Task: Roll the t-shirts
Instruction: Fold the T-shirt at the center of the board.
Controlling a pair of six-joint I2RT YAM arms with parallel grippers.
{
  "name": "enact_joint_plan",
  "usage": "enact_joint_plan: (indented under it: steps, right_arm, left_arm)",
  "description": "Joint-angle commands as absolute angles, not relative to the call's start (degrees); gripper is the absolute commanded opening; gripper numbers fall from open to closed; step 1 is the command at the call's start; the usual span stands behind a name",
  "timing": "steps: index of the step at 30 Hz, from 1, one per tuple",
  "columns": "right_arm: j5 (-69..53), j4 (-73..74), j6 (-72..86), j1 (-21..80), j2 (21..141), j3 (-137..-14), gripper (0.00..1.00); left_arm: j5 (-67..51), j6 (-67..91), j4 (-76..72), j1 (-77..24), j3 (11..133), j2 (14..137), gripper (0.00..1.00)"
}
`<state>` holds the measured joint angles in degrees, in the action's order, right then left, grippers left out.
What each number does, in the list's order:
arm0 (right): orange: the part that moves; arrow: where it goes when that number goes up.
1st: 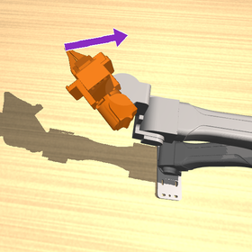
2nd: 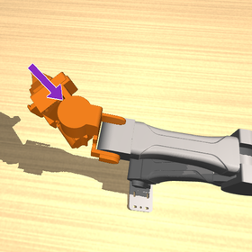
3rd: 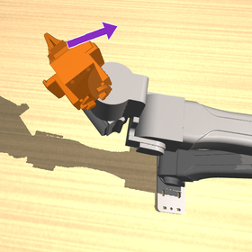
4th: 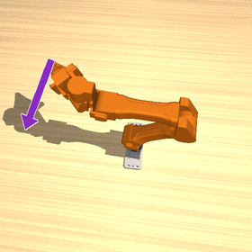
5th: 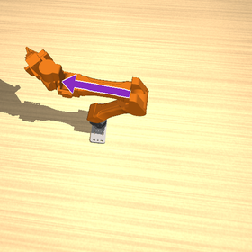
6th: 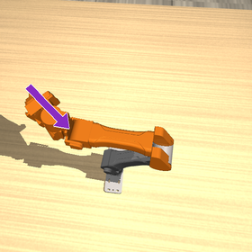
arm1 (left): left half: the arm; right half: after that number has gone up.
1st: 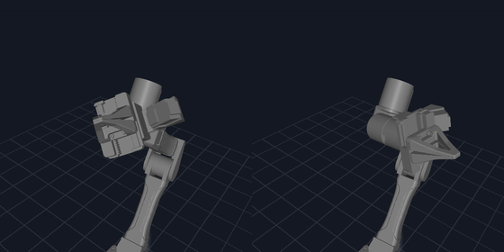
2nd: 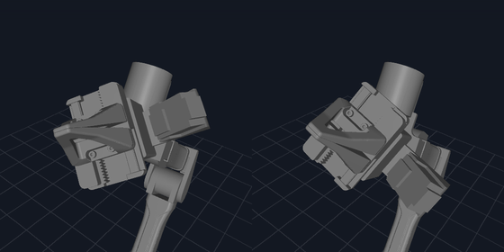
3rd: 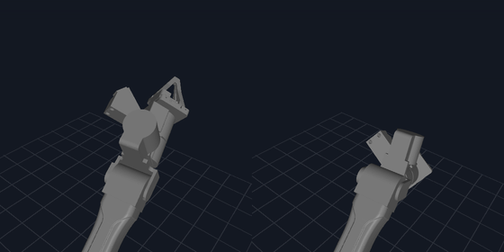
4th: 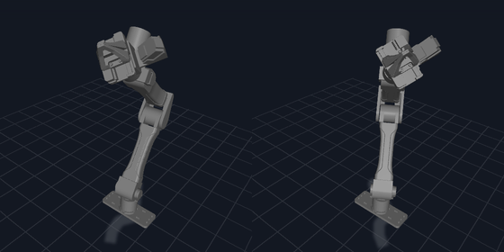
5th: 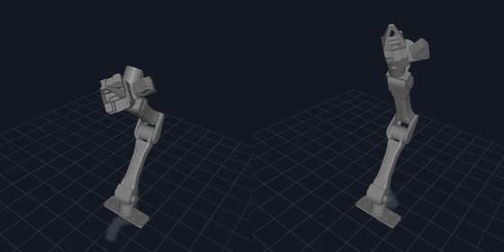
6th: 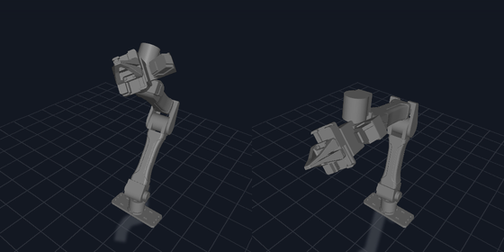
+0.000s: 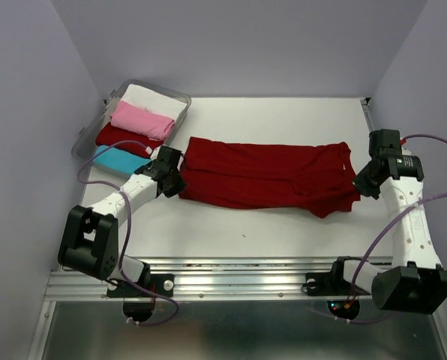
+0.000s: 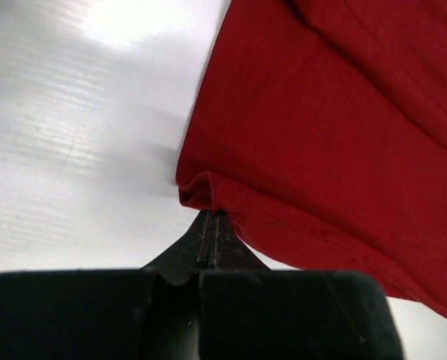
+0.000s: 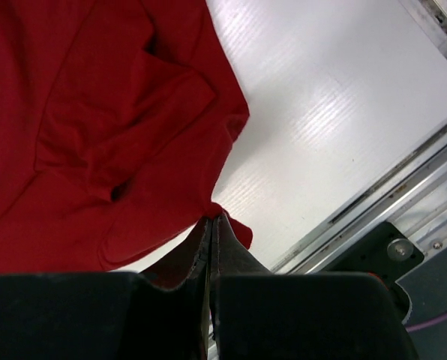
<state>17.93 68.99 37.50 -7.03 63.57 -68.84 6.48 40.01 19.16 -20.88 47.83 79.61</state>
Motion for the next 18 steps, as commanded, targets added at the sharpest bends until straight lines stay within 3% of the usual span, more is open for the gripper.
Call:
enact_joint_plan:
  steps: [1, 18]
  right_arm:
    - [19.34, 62.06, 35.42, -6.59, 67.31, -73.38, 0.01]
    - [19.24, 51.60, 31.73, -6.59, 86.30, -82.18, 0.01]
  left_arm:
    - [8.44, 38.58, 18.28, -20.65, 52.99, 81.82, 0.00]
    - [11.34, 36.21, 17.75, -19.86, 68.11, 97.90, 0.00]
